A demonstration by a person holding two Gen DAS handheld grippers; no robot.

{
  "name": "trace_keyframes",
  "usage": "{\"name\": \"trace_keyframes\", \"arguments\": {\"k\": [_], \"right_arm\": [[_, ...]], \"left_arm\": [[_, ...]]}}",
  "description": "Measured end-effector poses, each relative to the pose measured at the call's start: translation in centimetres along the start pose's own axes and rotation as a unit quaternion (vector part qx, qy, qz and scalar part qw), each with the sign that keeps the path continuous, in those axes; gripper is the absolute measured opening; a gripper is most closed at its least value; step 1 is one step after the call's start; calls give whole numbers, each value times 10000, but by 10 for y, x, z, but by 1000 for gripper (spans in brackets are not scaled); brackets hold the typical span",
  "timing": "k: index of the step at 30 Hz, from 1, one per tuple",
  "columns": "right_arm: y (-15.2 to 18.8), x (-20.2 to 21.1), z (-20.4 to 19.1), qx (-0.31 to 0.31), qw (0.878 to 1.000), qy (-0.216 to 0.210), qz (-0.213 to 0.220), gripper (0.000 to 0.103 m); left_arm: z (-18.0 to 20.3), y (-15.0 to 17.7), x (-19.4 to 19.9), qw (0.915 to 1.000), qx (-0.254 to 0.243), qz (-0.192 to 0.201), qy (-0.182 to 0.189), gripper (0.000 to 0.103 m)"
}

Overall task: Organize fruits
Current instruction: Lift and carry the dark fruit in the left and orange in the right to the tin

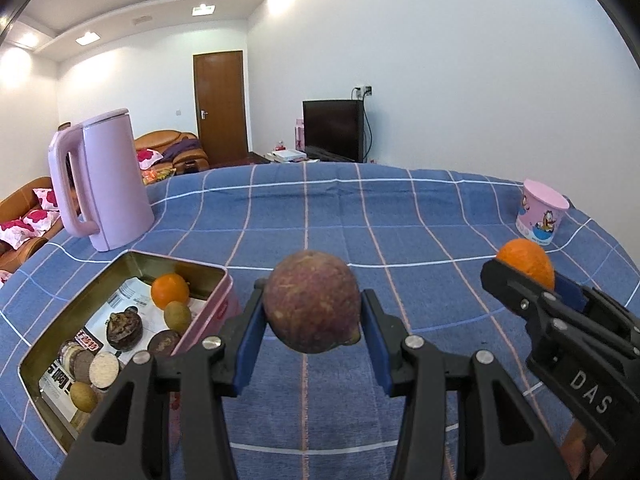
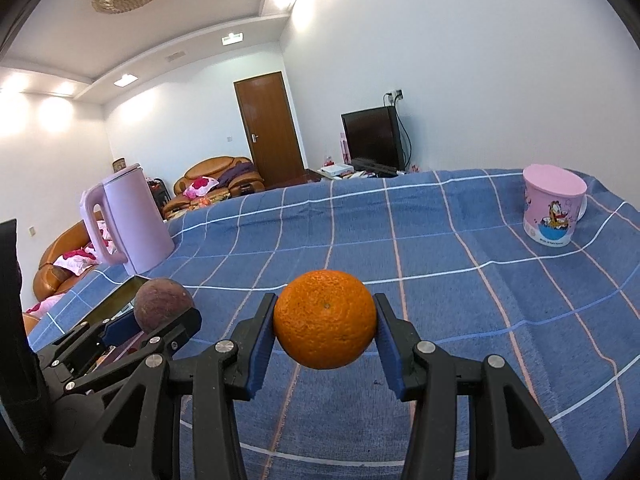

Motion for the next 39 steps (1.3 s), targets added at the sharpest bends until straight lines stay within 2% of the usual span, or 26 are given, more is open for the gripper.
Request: {"name": "trace_keyframes", "arguments": {"k": [39], "right_arm": [[-14,28,-17,517,9955,79,786,49]], "left_arm": [[-8,-8,23,9981,-71,552,-265,49]]}}
Point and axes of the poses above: each gripper's, at about its wrist camera, not at the fingertips, and x roughly against the way its jaws point, z to its right, y to its underside, the point moved 5 cm from there along -x, roughly the way its jaws point, and after that the axes turned 15 degrees about z, right-handed, at the moved point
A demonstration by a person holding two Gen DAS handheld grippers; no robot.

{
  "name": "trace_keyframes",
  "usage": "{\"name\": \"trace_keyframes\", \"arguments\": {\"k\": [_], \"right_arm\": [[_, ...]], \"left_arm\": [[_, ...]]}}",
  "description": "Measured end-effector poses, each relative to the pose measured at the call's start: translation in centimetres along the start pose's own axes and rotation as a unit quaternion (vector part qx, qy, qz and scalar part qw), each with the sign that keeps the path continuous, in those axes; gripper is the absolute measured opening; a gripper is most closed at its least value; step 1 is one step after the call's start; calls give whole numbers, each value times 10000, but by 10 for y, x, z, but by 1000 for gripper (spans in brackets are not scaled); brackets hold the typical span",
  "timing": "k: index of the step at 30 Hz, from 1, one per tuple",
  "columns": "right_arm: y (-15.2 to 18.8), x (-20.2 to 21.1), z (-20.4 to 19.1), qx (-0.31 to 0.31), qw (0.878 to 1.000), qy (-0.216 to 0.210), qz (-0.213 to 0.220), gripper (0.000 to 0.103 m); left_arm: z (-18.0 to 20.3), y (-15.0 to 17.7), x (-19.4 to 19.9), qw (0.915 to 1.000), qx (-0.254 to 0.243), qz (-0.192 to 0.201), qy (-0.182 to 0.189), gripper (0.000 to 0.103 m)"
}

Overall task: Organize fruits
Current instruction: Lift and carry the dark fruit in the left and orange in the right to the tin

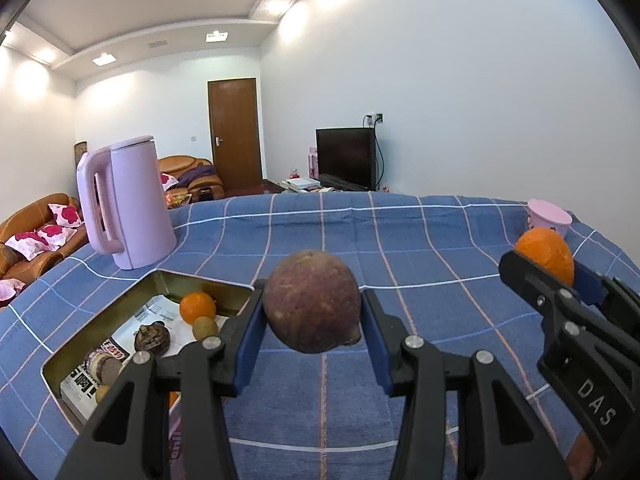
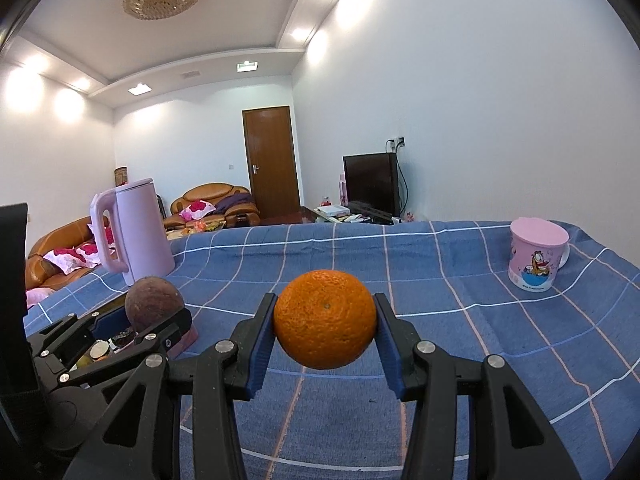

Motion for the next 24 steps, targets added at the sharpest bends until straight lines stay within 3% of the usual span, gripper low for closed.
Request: {"name": "trace_keyframes", "arguments": {"k": [24], "right_arm": [[-3,8,-13,278,9995,3,151,49]], "left_arm": [[-17,-3,11,9998,-31,147,-140,49]]}}
Point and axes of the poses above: each gripper's, at about its wrist camera, not at the fingertips, and x roughly against the way its jaws point, z to its right, y to its underside, the point moved 5 cm from there along -x, roughly the way its jaws point, and after that the axes turned 15 degrees about z, right-handed, at the moved point
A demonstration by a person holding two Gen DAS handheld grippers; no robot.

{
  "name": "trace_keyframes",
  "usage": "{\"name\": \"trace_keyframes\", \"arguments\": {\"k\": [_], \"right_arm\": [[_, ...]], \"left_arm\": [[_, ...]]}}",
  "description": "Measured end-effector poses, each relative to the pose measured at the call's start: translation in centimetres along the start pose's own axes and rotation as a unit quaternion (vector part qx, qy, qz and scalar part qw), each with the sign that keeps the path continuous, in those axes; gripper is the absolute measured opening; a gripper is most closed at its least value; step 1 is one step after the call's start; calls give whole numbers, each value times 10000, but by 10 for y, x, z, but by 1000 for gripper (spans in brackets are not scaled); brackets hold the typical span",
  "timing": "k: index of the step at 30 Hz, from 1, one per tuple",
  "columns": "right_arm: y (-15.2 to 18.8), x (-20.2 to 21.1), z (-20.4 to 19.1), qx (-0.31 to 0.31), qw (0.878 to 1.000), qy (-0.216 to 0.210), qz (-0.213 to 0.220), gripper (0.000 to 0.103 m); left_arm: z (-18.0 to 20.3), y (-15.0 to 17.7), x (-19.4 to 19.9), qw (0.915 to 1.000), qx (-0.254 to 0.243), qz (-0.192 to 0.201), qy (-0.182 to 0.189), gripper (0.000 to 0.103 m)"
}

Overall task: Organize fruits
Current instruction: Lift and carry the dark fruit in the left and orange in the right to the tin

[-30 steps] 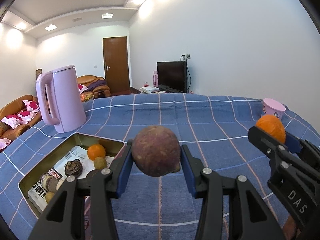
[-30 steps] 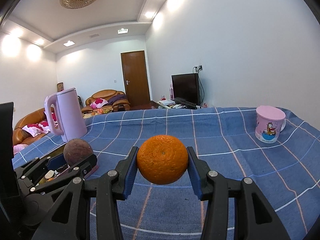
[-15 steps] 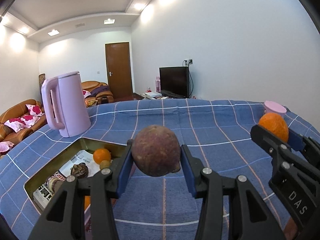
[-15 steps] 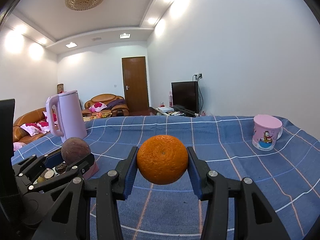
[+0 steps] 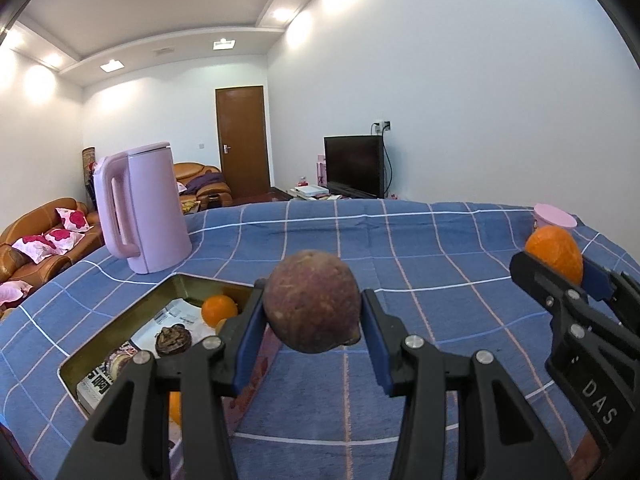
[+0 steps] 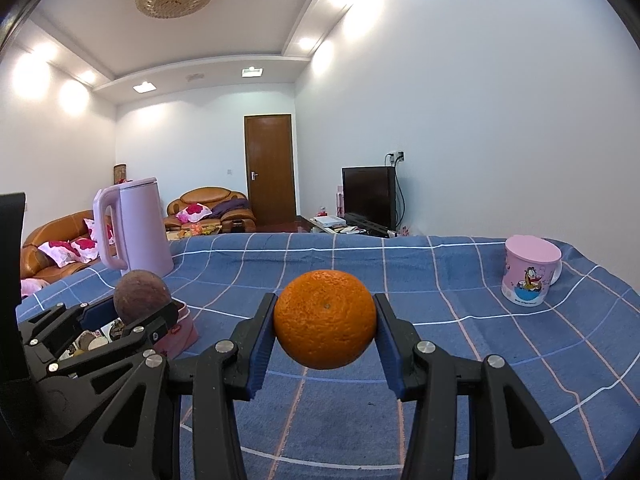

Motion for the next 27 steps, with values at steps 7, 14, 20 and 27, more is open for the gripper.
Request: {"name": "trace_keyframes", "arguments": {"k": [7,14,20,27], "right_arm": [[1,-1,-16,11,9998,-187,-24,49],[2,-4,-43,48,9990,-450,-44,49],[3,-8,-65,114,9976,-679,-68,49],[4,-12,-85,182,9959,-887,-82,49]], "left_arm": [[-19,-1,3,9999,33,18,-141,49],[-46,-2,5,9993,94,18,-358,49],[-68,-2,8,9985,138,3,-521,49],[-87,2,9,9975,154,-38,-689,49]]}}
Point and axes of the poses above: each gripper's, at about its wrist camera, not at the fingertips, and x roughly against the way its jaws point, z to its right, y to its underside, the point moved 5 cm from there along -x, roughly the way its jaws point, and after that the axes turned 15 degrees about z, right-handed, at the moved point
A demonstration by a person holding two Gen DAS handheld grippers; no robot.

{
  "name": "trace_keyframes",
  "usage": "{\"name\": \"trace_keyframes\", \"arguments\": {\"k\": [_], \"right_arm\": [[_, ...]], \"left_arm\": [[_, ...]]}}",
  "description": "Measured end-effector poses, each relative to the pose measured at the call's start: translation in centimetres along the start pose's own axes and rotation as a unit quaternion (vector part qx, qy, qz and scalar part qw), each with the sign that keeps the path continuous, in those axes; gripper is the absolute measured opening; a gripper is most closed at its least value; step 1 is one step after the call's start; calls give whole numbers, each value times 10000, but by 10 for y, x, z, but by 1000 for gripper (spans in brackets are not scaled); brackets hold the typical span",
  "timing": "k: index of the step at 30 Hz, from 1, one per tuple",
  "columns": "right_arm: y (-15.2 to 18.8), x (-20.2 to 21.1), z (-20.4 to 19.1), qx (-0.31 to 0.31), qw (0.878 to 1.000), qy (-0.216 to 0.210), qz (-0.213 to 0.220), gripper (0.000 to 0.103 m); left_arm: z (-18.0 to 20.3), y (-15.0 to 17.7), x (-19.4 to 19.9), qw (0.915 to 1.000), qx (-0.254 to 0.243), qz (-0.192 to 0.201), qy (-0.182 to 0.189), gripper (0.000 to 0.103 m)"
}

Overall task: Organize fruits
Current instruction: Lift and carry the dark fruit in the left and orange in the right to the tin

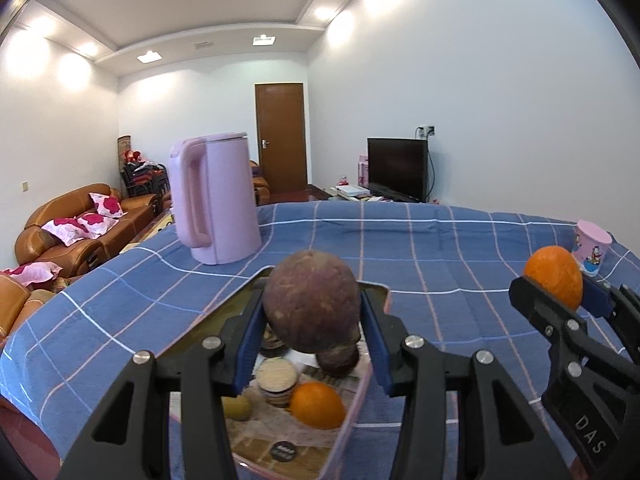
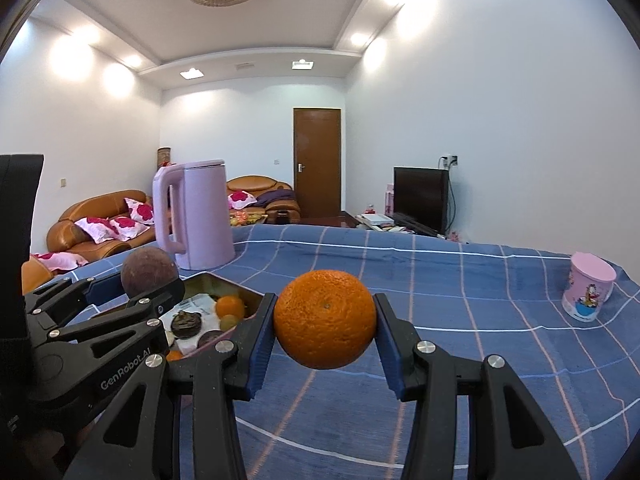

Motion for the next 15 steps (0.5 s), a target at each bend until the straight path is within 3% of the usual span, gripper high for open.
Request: {"name": "trace_keyframes", "arguments": {"k": [15], "right_arm": [[0,-11,-46,181,9988,-453,21,49]], "left_arm": [[-40,4,1,9994,52,-54,-349,49]]}}
Point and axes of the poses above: each gripper's, at about its wrist camera, not at the fingertips, and x roughly against the way its jaws point, z to its right, y to its underside, the point moved 5 cm from there along -x, roughly the way its jaws point, and after that the axes turned 15 degrees about z, right-handed, at the moved point
